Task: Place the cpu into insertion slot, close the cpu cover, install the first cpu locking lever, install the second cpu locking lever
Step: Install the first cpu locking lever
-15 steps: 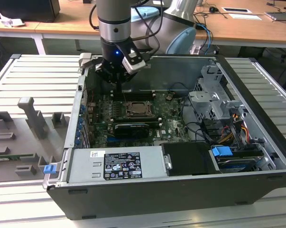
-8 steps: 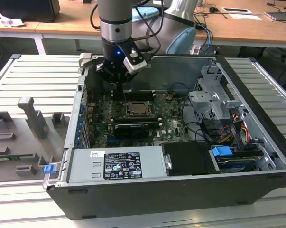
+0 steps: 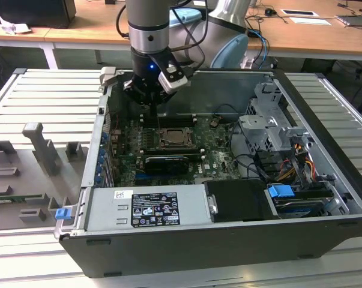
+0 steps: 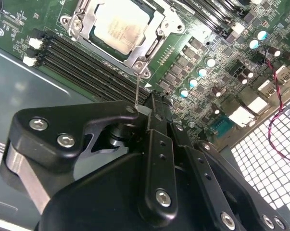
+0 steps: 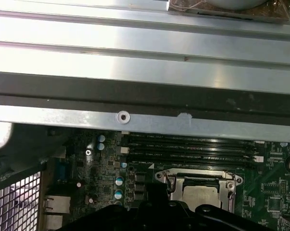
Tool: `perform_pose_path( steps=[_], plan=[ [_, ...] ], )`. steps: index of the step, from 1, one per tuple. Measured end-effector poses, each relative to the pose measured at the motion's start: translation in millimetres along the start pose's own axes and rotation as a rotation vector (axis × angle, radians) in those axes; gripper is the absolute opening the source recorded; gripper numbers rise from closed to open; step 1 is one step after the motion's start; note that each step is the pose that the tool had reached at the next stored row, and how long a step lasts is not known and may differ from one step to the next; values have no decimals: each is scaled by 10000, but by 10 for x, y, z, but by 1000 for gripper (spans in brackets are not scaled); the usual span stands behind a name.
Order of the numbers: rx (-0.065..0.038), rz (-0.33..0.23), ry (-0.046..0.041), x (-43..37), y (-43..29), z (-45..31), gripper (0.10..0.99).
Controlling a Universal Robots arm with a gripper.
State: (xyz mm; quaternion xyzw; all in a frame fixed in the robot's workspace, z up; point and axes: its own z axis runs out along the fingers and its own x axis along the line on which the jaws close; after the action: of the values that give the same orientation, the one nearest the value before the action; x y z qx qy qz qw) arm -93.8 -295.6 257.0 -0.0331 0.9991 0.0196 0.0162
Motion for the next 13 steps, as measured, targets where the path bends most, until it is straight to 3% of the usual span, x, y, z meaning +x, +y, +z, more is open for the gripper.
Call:
perform_pose_path(
  steps=[13],
  plan=[
    [0,0,0,-63,-4,4,106]
  ],
)
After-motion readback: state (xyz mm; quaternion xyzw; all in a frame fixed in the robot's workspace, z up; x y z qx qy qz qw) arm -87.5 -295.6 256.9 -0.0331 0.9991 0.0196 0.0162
